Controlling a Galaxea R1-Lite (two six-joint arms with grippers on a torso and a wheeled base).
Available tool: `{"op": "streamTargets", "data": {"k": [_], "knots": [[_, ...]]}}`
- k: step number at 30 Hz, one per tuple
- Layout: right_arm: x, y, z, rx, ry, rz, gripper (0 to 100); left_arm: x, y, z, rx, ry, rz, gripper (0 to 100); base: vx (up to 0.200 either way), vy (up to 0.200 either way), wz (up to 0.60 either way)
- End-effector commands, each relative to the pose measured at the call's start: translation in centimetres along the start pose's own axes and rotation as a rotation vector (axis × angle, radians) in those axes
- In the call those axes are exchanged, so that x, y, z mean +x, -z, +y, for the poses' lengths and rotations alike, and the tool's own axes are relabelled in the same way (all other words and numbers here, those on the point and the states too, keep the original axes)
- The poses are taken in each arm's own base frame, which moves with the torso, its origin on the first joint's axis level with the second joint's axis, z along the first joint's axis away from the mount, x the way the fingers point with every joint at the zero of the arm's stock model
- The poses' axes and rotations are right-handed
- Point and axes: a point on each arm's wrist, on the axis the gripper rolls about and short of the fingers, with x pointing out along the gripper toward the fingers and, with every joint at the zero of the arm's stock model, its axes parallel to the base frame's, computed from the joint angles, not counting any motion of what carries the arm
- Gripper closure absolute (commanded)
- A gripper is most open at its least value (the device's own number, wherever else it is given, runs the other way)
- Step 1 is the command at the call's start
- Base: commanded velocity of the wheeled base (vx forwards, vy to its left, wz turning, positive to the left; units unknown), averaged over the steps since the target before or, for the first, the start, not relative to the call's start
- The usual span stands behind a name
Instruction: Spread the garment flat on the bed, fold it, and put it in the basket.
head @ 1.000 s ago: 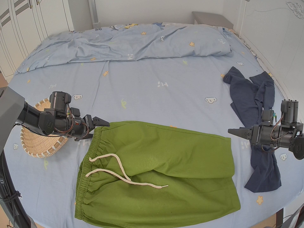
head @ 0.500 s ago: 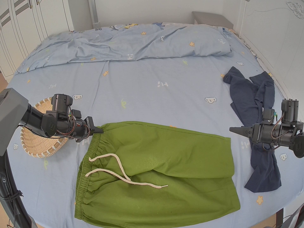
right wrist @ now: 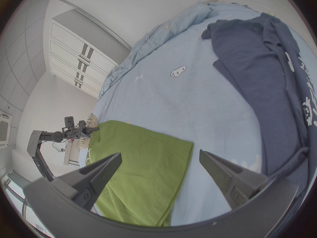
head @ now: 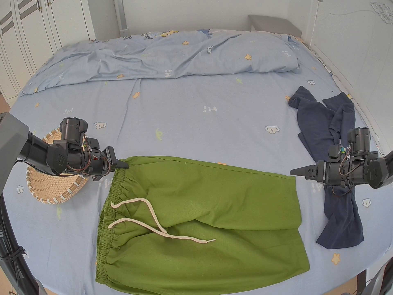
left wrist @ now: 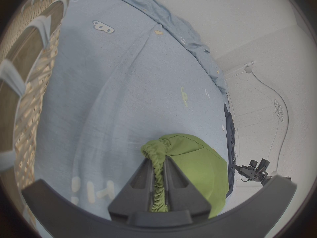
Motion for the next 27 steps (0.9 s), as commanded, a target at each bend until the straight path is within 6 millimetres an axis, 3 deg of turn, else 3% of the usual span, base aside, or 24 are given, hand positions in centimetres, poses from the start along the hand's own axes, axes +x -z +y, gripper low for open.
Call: {"op": "streamTargets", "data": {"k": [1, 9, 26, 27], "knots": [[2.0, 0.0, -0.8, 0.017, -0.006, 0.043, 0, -0.6, -0.2, -0.4, 0.006, 0.006, -0.014, 100, 0.000, 0.000, 0.00], [4.2, -0.2, -1.1, 0.020, -0.016, 0.071, 0, -1.0, -0.3, -0.7, 0.010, 0.010, -0.022, 100, 0.000, 0.000, 0.00], [5.3, 0.5, -1.7, 0.032, -0.013, 0.100, 0, -1.0, -0.1, -0.7, 0.013, 0.010, -0.020, 100, 0.000, 0.000, 0.00], [5.5, 0.5, -1.3, 0.025, -0.023, 0.104, 100, -1.0, -0.1, -0.7, 0.012, 0.010, -0.020, 100, 0.000, 0.000, 0.00]]}}
